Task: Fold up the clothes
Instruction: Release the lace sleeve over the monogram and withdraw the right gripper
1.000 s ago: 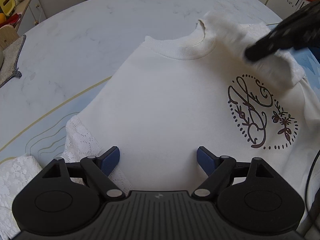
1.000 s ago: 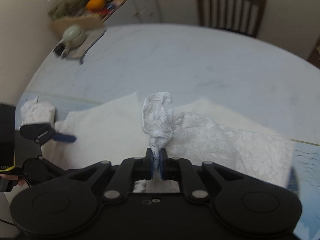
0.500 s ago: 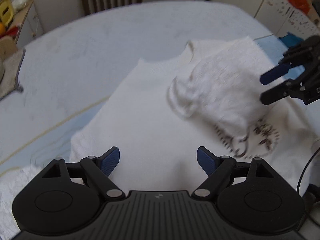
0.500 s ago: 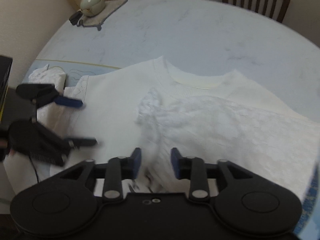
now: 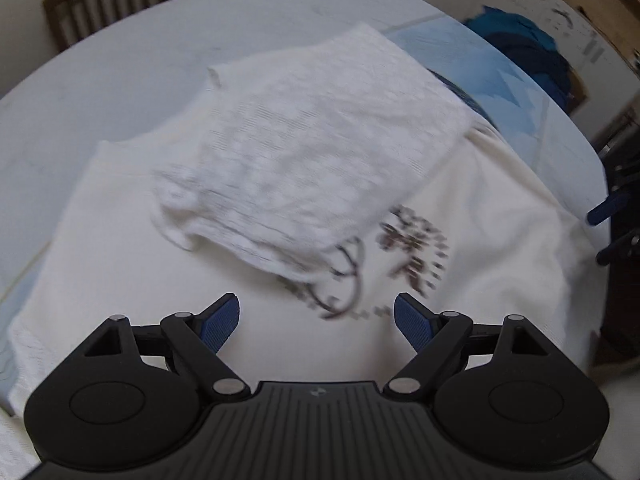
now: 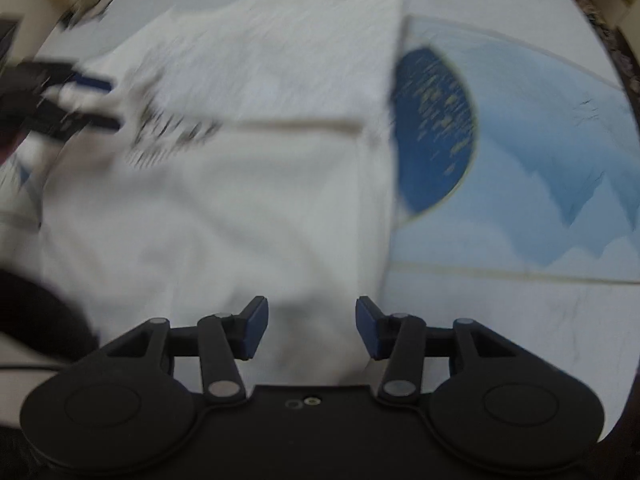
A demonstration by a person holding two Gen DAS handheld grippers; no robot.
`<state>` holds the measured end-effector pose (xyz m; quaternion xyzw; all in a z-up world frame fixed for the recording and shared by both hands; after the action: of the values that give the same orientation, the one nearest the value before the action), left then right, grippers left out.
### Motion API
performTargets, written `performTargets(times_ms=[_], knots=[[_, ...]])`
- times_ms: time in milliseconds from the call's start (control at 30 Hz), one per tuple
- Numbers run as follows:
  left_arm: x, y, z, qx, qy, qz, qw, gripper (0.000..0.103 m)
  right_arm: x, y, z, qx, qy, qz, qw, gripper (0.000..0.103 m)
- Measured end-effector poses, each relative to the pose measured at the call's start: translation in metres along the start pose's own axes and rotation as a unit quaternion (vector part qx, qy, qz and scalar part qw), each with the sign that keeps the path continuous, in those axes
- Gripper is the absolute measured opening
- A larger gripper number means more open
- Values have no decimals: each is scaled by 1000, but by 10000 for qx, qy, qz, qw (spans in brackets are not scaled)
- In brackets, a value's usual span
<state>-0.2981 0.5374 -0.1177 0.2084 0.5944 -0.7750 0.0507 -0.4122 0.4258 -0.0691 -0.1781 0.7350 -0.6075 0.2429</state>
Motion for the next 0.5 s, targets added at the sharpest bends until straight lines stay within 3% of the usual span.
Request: performTargets(times_ms=[100, 367, 500], knots=[[8, 6, 11, -108, 174, -78, 9998, 85, 4, 18, -37, -149, -592, -153, 9980, 103], [23, 9, 2, -227, -112, -261, 9993, 85, 0, 40, -89, -27, -1876, -122, 9822, 103], [25, 8, 1, -241, -183, -242, 9992, 85, 1, 45, -106, 18, -2851, -53, 9585, 103]])
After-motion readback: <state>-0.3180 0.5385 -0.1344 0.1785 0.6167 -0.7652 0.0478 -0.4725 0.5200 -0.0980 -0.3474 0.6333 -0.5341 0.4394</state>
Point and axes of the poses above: each gripper's, at about its wrist camera, not at the fingertips, and y roughly the way its jaws point, z to its right, x to its underside, the point moved 2 cm from there along y, roughly the way its jaws point, and after that the axes turned 6 degrees about -y, right-handed, at the moved point
